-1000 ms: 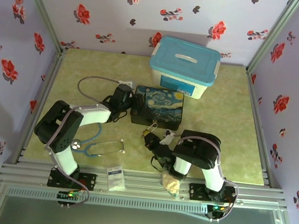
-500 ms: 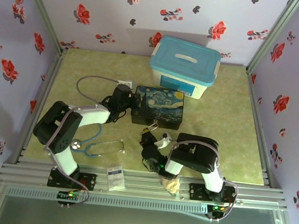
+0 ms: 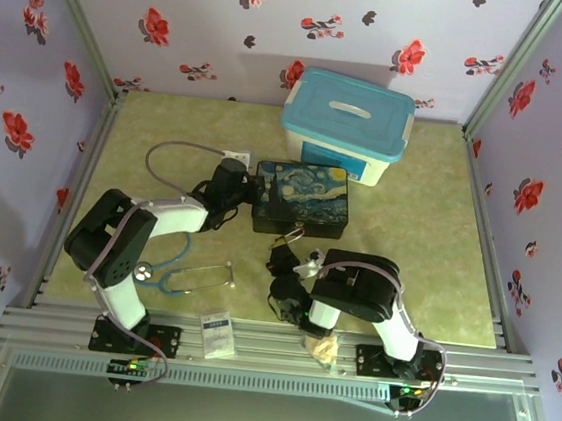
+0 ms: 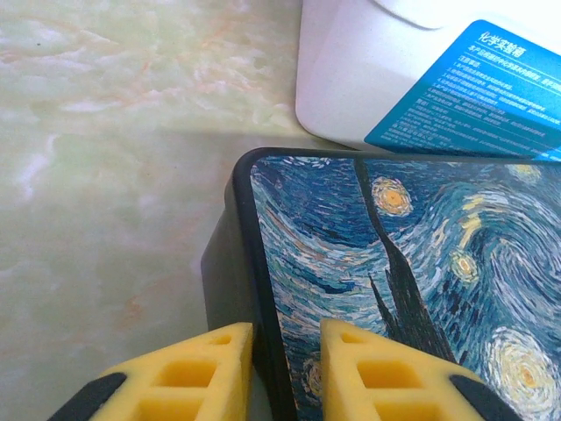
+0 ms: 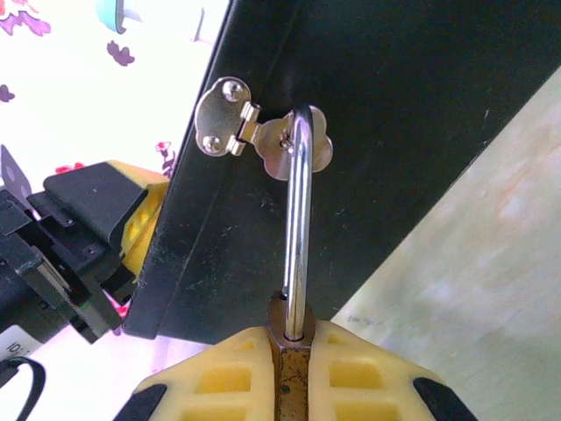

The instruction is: Unlock the padlock with the key

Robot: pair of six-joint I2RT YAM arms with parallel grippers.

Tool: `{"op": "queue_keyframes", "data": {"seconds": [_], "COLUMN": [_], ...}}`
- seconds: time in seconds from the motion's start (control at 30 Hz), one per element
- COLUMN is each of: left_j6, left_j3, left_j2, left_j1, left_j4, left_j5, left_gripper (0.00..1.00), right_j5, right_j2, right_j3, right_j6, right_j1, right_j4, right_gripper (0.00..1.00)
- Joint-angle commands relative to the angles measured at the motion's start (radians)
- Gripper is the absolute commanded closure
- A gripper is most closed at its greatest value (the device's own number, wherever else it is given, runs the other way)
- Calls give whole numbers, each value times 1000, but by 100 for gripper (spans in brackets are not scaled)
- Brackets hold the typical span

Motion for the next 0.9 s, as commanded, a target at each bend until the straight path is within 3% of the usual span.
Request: {"op": "queue_keyframes", "data": {"seconds": [0.0,0.07,0.2,0.27,0.37,0.47,0.5,0.7,0.87], "left_j6": [52,57,50,48,31,-39,-50,-80,-68], "left_j3": [-69,-65,-50,-25,45,94,101,169,115], "left_j2": [82,83,57,28,-15,-35,-41,38,94], "left_j1": [4,3,4,3,6,20,18,3,-10], "left_j4": [-282,-287,-290,-307,-360,-334,-303,-346,-355], "left_j5": [-35,-38,-12,0,14,75,93,122,71], "left_gripper": [77,77,76,66,36,13,11,11,29], "right_j5": [168,168,152,142,134,134,134,133,138], "right_j2": [-19,5,11,7,4,7,7,17,57], "right_j3": [-43,-47,-6,25,50,46,40,6,-7], "right_j6": [-22,39,18,18,14,13,19,39,51], "right_j1": [-12,-10,18,34,45,47,47,44,33], "right_j4": [-41,-29,-61,-102,-158,-165,-164,-145,-71], "right_gripper": [100,100,100,100,100,100,100,100,100]}}
